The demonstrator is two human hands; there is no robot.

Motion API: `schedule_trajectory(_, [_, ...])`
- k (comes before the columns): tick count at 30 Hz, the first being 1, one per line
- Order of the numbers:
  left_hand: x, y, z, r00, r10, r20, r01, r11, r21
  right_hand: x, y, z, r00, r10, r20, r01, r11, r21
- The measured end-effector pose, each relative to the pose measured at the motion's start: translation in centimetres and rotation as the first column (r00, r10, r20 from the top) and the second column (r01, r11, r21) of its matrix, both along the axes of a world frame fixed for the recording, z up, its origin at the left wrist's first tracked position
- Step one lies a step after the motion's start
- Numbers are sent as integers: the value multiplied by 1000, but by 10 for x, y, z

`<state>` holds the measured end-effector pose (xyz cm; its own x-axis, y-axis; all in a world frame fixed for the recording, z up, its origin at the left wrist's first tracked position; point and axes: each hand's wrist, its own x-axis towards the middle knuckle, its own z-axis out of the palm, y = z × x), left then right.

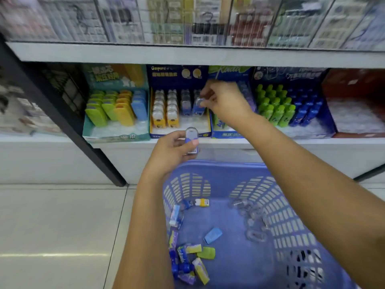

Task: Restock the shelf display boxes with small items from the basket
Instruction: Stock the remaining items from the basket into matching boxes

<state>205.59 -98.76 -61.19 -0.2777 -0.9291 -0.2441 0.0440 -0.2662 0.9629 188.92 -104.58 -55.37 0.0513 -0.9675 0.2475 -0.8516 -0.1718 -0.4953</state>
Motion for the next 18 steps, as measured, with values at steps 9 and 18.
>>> schedule_trajectory(9, [8, -10, -7, 994, 85, 73, -75, 988, -132, 10, -22, -6, 963, -24, -268, 70, 983, 167])
schedule_trajectory(18, [-2, -10, -2, 930, 364, 51, -341, 906, -252, 30, -4, 10, 990, -111, -84, 122, 983, 137])
